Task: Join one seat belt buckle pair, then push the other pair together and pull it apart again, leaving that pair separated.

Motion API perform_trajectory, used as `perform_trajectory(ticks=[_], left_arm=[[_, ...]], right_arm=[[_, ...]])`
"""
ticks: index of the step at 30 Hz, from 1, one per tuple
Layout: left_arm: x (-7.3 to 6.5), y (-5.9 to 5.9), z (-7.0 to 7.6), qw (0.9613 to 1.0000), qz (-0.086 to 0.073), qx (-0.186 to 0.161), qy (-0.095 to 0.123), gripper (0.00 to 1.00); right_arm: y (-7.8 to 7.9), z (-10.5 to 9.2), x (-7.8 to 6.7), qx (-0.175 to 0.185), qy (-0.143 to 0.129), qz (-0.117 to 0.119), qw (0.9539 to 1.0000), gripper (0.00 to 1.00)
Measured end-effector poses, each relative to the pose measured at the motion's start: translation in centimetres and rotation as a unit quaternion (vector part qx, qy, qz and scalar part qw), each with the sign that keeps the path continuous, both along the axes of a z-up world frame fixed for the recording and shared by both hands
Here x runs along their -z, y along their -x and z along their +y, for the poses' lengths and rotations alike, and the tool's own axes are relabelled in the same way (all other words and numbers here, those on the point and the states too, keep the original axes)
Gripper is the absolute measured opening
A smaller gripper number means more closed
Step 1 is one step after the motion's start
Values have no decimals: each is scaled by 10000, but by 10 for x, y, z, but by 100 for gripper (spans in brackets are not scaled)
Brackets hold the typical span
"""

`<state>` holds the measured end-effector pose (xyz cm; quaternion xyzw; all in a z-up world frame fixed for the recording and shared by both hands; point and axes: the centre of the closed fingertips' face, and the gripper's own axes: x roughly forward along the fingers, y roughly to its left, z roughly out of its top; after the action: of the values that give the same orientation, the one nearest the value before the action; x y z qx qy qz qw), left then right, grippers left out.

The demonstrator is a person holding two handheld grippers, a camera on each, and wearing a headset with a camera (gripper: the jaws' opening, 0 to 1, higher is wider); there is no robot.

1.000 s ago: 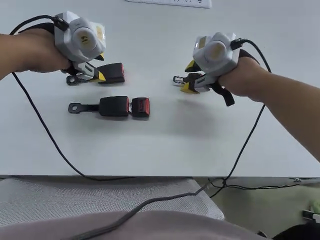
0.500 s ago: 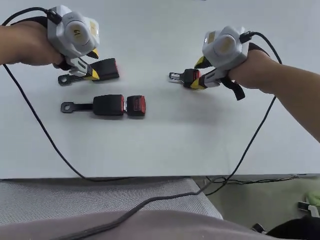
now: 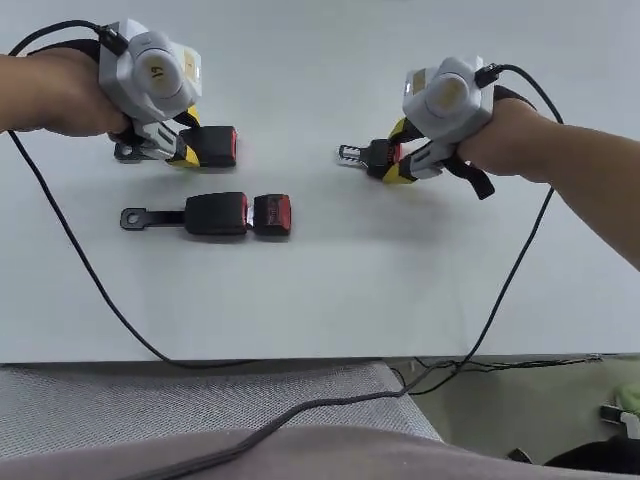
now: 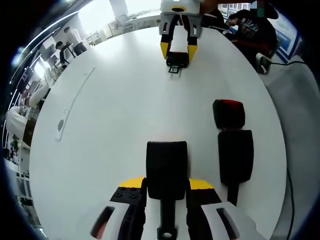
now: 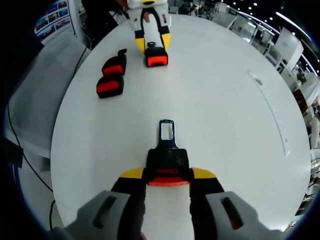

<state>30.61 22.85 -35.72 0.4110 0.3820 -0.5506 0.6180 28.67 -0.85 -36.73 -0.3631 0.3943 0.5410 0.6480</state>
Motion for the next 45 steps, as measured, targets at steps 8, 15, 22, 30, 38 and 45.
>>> perform_trajectory(ticks=[8, 15, 22, 30, 38, 45], left_arm=[[4, 1, 1, 9996, -129, 234, -137, 31], [9, 1, 2, 9996, -151, 206, -121, 31], [11, -1, 4, 9996, -73, 239, -98, 31], [13, -1, 3, 9996, 41, 220, -197, 31], [12, 0, 3, 9996, 62, 179, -224, 31], [11, 0, 2, 9992, 91, 203, -319, 31]], right_arm=[[0, 0, 2, -59, -99, 118, 9999, 33], [-1, 0, 4, -103, -27, 128, 9999, 34], [1, 1, 3, -117, -2, 187, 9998, 34], [-1, 0, 4, -75, 31, 270, 9996, 34], [-3, 11, 3, -163, 134, 72, 9998, 34], [0, 37, -1, -213, -62, 22, 9998, 34]])
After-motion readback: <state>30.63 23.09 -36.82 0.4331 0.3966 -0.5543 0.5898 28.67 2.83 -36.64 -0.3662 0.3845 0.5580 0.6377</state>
